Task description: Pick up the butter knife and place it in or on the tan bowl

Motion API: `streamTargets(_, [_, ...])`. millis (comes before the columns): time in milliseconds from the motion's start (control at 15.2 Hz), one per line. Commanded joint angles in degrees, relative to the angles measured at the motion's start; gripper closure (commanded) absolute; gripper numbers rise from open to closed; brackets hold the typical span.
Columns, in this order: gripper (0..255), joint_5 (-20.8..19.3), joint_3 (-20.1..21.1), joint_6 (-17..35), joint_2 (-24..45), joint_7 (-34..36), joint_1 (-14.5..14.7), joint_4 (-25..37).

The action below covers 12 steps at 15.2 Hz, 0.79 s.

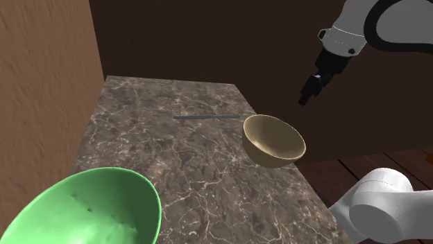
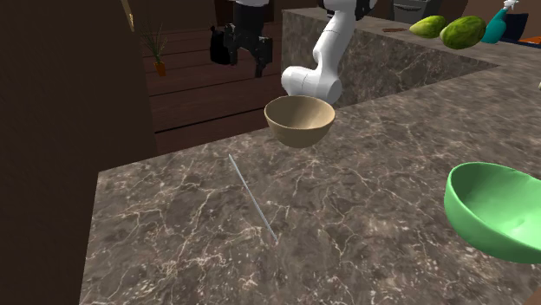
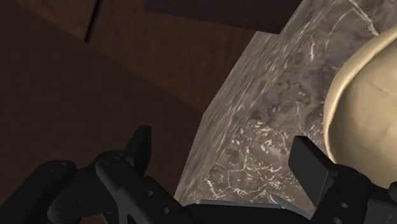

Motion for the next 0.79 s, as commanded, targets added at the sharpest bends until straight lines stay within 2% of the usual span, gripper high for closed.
streamTargets(0, [0, 0.00, 0.00, 0.00, 0.00, 0.00, 0.00, 0.00])
streamTargets(726, [0, -0.48, -0.50, 9.29, 22.66, -19.91, 8.17, 10.63])
